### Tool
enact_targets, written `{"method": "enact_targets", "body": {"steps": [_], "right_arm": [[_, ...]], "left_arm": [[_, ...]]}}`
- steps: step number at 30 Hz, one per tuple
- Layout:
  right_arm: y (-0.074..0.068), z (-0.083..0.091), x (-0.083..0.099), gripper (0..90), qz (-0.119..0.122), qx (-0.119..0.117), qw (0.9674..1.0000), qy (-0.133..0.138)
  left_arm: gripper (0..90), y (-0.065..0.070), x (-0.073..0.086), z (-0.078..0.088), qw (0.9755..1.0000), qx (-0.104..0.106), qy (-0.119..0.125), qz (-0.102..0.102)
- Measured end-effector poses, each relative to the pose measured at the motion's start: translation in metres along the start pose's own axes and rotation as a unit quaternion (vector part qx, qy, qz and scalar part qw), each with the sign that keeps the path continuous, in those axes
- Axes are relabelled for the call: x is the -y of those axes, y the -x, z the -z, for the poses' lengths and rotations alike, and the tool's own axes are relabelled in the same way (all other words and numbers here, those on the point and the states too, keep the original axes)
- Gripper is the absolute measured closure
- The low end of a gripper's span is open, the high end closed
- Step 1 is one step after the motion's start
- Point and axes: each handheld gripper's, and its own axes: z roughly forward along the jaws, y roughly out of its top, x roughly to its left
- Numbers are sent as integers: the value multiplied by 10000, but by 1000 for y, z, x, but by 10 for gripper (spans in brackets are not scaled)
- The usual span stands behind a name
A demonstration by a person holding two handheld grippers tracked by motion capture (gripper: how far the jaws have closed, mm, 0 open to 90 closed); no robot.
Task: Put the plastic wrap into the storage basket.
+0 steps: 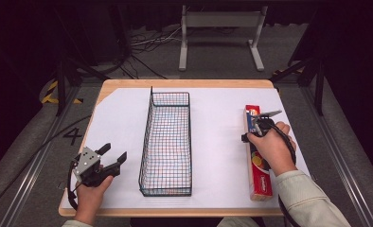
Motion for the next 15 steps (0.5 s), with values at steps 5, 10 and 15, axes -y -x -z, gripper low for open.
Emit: {"method": "enact_targets", "body": {"steps": [5,10,15], "right_arm": [[-2,-2,0,307,-44,126,9995,-273],[-5,-7,-1,356,-109,319,9982,-502],[-7,-6,-3,387,-204,364,9972,-618]], "left_arm": [[315,0,0,-1,10000,-38,-11,13],[321,2,2,-4,10000,-41,-60,28],[321,3,2,-4,10000,-8,-39,29]]}}
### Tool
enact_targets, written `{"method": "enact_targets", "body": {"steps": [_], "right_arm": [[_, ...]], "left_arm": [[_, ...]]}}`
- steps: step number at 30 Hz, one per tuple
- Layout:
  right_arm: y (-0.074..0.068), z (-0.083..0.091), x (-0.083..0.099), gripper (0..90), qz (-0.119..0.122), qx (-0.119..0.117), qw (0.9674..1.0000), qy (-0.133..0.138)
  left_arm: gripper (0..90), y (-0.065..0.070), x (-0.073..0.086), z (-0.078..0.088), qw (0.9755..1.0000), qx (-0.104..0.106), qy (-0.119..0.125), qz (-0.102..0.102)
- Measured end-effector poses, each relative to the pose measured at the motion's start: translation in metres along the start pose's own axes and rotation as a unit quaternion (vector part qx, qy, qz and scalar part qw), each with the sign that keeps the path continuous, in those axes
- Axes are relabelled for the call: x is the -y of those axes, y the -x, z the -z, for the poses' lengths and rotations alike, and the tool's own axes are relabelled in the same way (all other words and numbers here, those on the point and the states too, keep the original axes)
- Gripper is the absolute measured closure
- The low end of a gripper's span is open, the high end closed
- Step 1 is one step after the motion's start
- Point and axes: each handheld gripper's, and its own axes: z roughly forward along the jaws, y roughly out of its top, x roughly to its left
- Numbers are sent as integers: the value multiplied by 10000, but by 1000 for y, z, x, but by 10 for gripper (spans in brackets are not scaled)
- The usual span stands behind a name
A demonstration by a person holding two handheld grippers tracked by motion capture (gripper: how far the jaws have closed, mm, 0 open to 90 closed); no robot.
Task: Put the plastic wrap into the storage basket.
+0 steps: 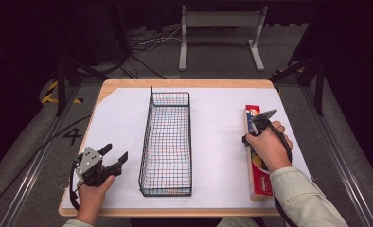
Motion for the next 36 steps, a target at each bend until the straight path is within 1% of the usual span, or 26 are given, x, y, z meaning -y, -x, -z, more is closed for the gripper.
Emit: {"method": "enact_targets", "body": {"steps": [2,5,7,9,11,14,17,19,27,32,34,36], "right_arm": [[-1,0,-1,392,-20,44,10000,-6],[-1,0,-1,397,-67,40,10000,-26],[0,0,-1,399,-71,7,10000,-30],[0,1,-2,400,-144,9,9999,-45],[1,2,-2,400,-168,-23,9998,-74],[1,4,-3,401,-145,-62,9999,-58],[0,6,-4,401,-175,-80,9998,-57],[-1,12,-6,400,-200,-146,9997,-67],[-7,25,-12,400,-157,-85,9998,26],[-13,33,-15,400,-167,-131,9998,19],[-16,36,-16,400,-185,-131,9997,26],[-18,39,-17,400,-196,-165,9997,23]], "left_arm": [[321,1,0,0,10000,23,-1,-19],[321,2,0,-1,10000,56,23,-23],[321,3,0,-1,10000,64,19,-19],[321,2,0,-1,10000,61,30,-20],[321,2,-1,-1,10000,57,50,14],[321,1,-1,-1,10000,45,57,24],[321,1,-1,-1,10000,39,56,26],[321,2,-1,-1,10000,37,54,18],[320,2,-1,0,10000,55,64,6],[320,1,-1,0,9999,55,97,11],[318,2,-1,1,9999,116,106,5],[317,2,-1,1,9998,130,116,-20]]}}
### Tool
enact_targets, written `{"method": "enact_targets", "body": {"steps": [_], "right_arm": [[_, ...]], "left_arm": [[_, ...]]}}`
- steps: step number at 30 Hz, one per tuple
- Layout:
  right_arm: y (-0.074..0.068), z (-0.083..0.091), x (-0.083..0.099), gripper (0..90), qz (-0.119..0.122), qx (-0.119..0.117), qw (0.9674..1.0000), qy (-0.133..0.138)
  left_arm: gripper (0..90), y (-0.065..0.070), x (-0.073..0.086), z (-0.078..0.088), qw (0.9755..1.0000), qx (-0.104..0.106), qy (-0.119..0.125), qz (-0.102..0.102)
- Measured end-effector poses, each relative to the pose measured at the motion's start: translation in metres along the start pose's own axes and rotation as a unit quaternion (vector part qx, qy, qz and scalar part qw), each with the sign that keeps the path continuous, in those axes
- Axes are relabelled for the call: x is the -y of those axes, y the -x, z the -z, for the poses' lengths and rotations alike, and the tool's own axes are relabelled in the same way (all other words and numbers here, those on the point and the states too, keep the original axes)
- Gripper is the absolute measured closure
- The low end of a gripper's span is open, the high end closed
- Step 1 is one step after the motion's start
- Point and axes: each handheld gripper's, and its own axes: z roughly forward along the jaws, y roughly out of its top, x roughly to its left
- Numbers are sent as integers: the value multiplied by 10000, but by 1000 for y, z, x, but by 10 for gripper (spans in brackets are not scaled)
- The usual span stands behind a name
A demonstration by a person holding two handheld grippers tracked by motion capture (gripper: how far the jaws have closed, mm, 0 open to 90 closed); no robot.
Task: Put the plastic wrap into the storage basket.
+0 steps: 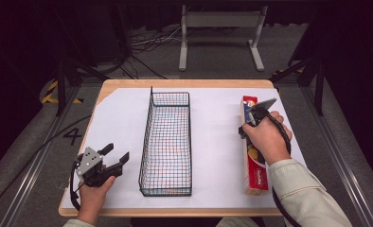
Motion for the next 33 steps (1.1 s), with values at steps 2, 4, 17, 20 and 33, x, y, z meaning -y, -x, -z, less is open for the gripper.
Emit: {"method": "enact_targets", "body": {"steps": [2,4,17,20,33], "right_arm": [[-1,2,-1,400,-8,-15,10000,-18],[-5,5,-2,400,21,-1,10000,34],[-24,19,-9,399,-95,-150,9998,-37],[-32,23,-11,399,-112,-252,9996,-12],[-69,37,-16,399,32,-421,9990,113]], "left_arm": [[316,0,0,0,10000,-4,5,-14],[317,0,0,0,10000,-12,-2,-25],[317,-1,-1,-1,10000,-8,37,24],[317,-1,-2,-2,10000,11,59,19],[318,-1,-2,-3,10000,-1,54,14]]}}
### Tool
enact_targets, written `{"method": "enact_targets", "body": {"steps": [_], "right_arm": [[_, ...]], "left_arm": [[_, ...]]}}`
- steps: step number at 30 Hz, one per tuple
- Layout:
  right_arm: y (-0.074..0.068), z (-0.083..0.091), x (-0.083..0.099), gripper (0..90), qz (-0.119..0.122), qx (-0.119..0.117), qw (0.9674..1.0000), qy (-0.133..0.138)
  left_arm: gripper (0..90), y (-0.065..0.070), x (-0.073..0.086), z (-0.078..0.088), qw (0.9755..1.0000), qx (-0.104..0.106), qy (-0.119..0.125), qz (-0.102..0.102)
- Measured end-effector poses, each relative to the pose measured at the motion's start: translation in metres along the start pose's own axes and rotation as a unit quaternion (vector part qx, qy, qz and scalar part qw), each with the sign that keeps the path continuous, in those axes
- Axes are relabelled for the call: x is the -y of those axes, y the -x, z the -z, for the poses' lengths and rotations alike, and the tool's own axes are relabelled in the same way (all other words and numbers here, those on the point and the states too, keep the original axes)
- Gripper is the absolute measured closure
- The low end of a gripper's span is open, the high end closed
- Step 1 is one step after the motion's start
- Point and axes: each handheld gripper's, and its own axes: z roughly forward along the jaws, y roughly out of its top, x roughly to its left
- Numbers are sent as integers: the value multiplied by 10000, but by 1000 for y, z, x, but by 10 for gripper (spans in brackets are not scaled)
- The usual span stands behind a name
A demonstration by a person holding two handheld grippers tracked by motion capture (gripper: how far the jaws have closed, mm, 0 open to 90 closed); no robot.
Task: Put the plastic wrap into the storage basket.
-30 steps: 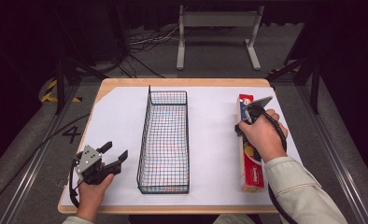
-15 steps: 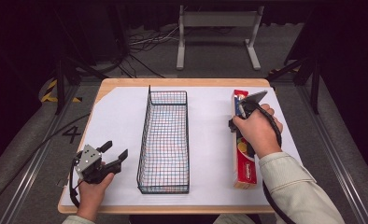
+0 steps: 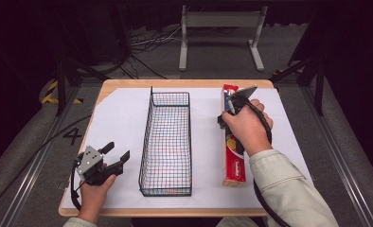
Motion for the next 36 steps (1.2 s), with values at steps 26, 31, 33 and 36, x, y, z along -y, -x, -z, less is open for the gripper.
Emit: {"method": "enact_targets", "body": {"steps": [26,31,33,36], "right_arm": [[-74,13,-3,398,388,-320,9987,123],[-87,14,-4,397,451,-374,9982,102],[-93,15,-4,396,482,-454,9977,108],[-103,15,-3,396,583,-471,9971,124]], "left_arm": [[319,1,0,3,10000,-28,21,-57],[320,0,3,7,9999,-85,-24,-72],[319,-2,5,9,9999,-98,-41,-29],[315,-3,6,12,9999,-136,-24,11]]}}
